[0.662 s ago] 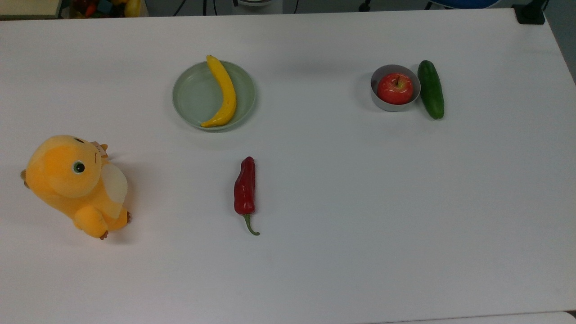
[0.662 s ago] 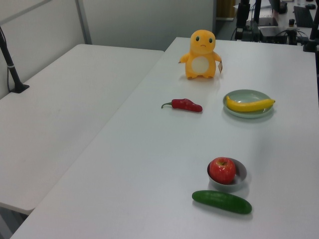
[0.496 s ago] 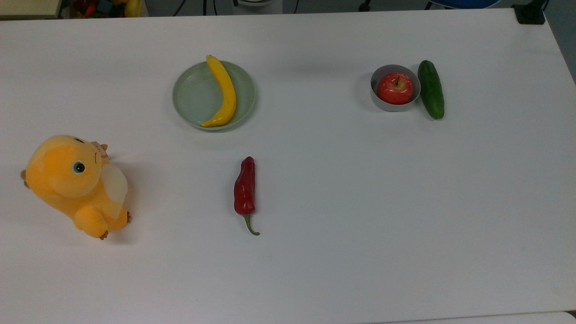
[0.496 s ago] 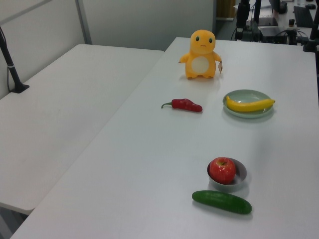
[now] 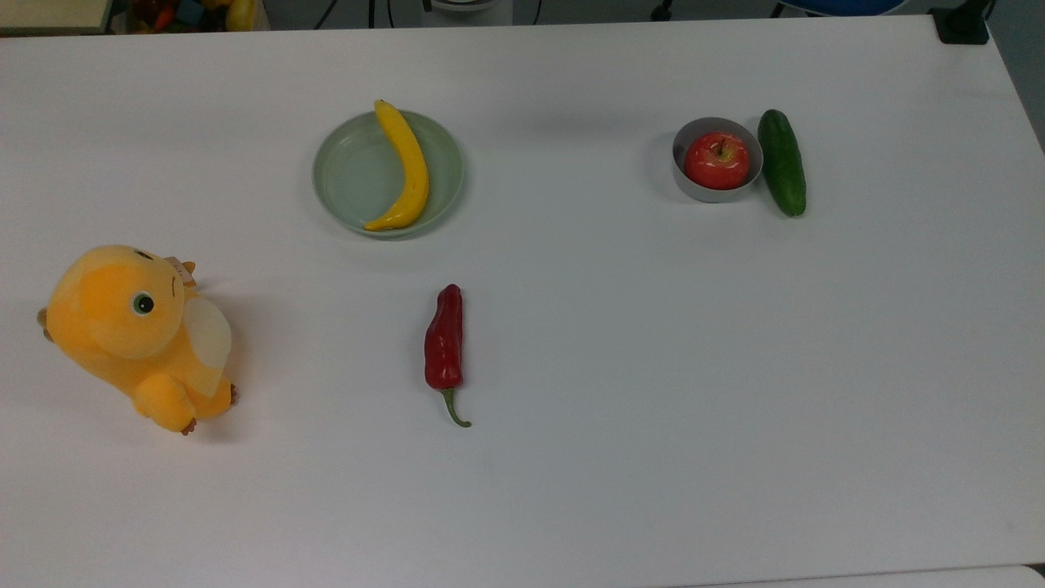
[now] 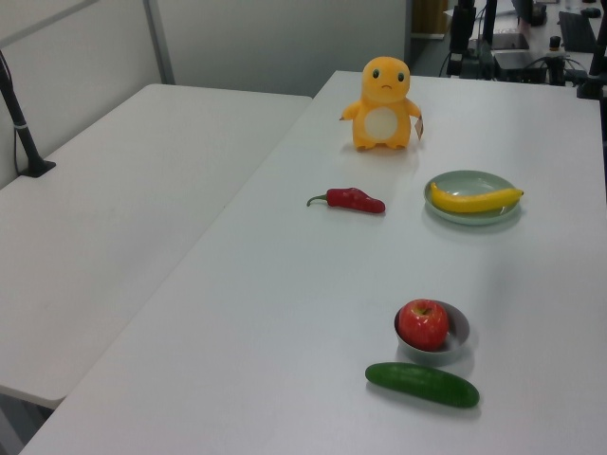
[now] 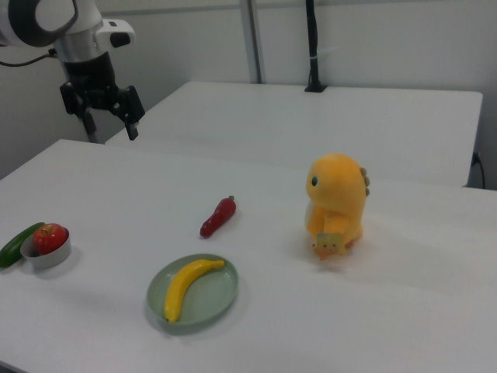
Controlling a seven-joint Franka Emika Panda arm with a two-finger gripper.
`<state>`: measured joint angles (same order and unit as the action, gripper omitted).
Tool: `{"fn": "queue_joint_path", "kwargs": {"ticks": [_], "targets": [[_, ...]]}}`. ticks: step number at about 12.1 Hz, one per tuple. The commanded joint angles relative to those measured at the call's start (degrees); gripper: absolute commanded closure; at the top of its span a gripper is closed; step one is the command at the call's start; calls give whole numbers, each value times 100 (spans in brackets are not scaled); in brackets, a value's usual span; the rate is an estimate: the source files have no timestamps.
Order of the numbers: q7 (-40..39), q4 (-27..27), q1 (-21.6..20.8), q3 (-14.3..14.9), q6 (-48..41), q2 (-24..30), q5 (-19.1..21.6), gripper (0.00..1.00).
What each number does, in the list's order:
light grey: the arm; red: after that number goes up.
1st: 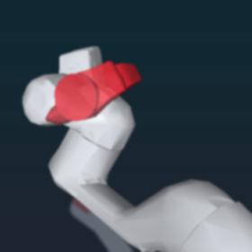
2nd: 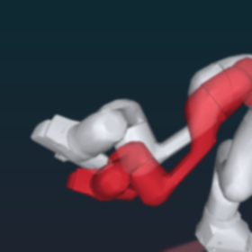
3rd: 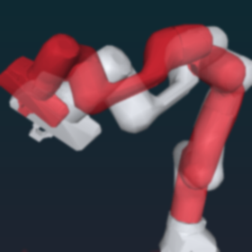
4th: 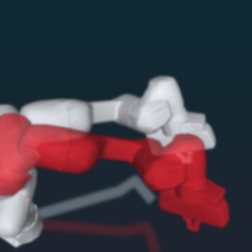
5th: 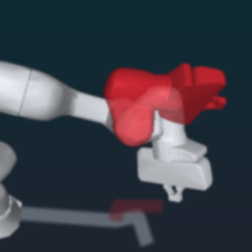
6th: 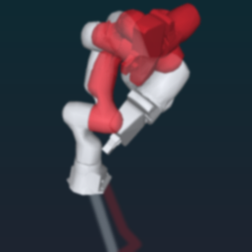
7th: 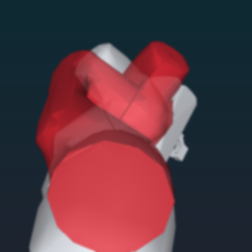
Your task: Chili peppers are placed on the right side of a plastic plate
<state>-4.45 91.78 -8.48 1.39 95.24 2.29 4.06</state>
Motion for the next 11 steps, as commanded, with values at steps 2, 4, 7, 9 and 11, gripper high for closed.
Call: {"fn": "queue_joint_path", "kwargs": {"ticks": [2,4,7,9,11], "targets": [[-100,138,22,10,126,105,121,0],[-100,138,22,10,91,105,121,0],[-152,138,22,10,12,122,121,0],[-187,147,31,10,20,79,121,0],[-170,138,31,10,29,17,112,0]]}}
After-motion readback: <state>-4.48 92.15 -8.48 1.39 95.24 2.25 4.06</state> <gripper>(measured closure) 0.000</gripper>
